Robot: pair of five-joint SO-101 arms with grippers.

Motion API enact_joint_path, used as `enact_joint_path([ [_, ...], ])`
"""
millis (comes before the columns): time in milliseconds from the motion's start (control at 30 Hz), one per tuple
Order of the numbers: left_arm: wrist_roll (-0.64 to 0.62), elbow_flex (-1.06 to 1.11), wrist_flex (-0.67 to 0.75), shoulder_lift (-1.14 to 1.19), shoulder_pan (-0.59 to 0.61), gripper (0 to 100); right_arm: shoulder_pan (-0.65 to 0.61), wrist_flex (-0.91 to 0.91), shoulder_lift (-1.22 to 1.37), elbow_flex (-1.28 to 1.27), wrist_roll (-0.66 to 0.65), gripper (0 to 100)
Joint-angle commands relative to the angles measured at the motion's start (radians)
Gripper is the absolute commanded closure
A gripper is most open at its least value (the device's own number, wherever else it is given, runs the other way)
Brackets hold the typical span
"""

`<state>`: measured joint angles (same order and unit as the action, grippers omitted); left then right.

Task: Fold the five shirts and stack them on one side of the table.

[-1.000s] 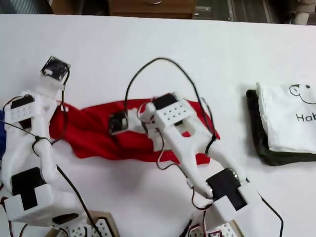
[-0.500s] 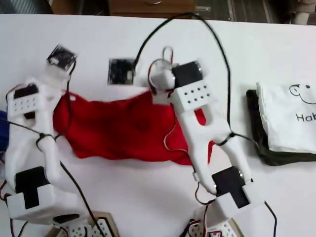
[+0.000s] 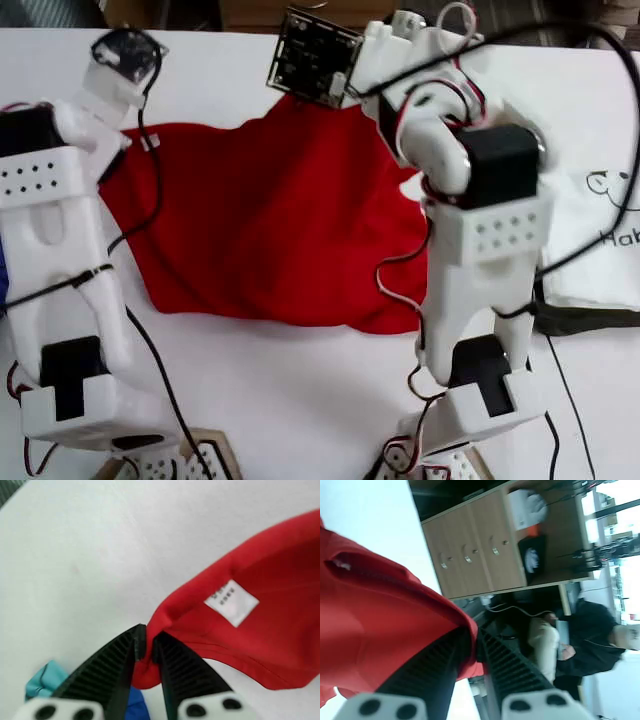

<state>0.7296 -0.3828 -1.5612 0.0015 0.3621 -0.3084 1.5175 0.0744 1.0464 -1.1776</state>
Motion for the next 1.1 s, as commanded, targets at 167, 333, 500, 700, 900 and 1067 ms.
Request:
enact_joint_path([
  [167, 0.005, -0.398, -0.224, -0.029, 0.011, 98, 0.091, 0.022, -0.058, 0.334, 0.009, 97.8],
  [333, 0.006, -0.407, -0.222, -0.077, -0.008, 98, 0.12, -0.051, -0.061, 0.354, 0.009, 97.8],
  [500, 0.002, -0.406, -0.222, -0.201, -0.018, 98, 0.147, -0.122, -0.127, 0.354, 0.011, 97.8],
  [700, 0.006, -0.389, -0.224, -0.384, -0.014, 98, 0.15, -0.168, -0.257, 0.353, 0.011, 97.8],
  [900, 0.009, -0.206, -0.215, -0.503, -0.014, 98, 0.143, -0.205, -0.352, 0.347, 0.011, 97.8],
  [1067, 0.009, -0.081, -0.201, -0.559, -0.014, 98, 0.143, -0.303, -0.361, 0.339, 0.015, 97.8],
])
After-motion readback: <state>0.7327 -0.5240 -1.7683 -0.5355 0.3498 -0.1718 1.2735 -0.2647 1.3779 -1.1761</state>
